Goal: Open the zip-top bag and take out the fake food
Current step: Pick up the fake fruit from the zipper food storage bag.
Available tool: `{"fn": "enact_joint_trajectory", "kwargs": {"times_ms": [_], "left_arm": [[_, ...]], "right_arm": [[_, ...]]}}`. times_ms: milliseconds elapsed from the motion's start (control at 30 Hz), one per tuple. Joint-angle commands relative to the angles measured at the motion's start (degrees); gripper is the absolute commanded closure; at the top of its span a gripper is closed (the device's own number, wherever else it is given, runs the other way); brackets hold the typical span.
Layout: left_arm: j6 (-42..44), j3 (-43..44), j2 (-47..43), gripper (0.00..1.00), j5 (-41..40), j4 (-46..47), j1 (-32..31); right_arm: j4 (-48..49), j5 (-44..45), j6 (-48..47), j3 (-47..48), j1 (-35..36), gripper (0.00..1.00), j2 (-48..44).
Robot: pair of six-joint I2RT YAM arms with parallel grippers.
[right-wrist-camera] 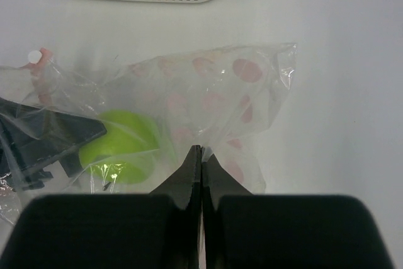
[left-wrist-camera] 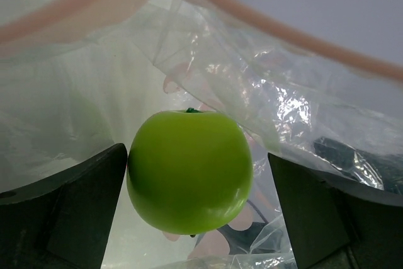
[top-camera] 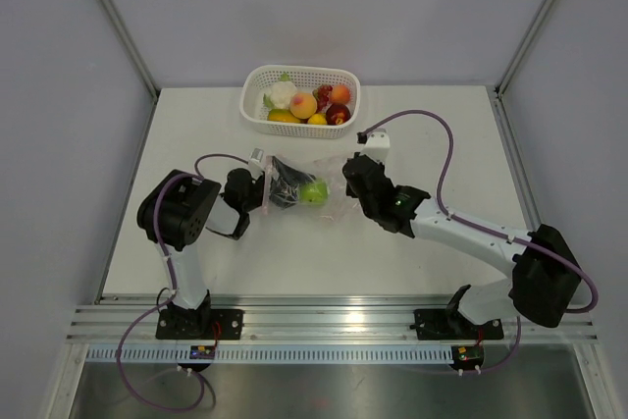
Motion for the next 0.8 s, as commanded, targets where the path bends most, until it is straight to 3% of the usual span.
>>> {"fn": "enact_joint_trajectory", "kwargs": {"times_ms": [0, 267, 767], "left_arm": [[4.6, 2.2, -2.5, 0.02, 0.9, -4.7, -0.2], [17.4, 8.7, -8.3, 0.01, -3.7, -29.7, -2.9], [20.1, 13.9, -4.4, 0.13, -4.1, -37.6, -3.7]], "right_arm": [[-0.7, 0.7, 1.6, 3.5, -1.2, 1.00, 0.7], [-1.1, -5.4, 3.3, 3.4, -5.9, 1.00, 1.5], [-0.7, -6.6, 3.6, 3.0, -6.0, 1.00, 1.4]]}}
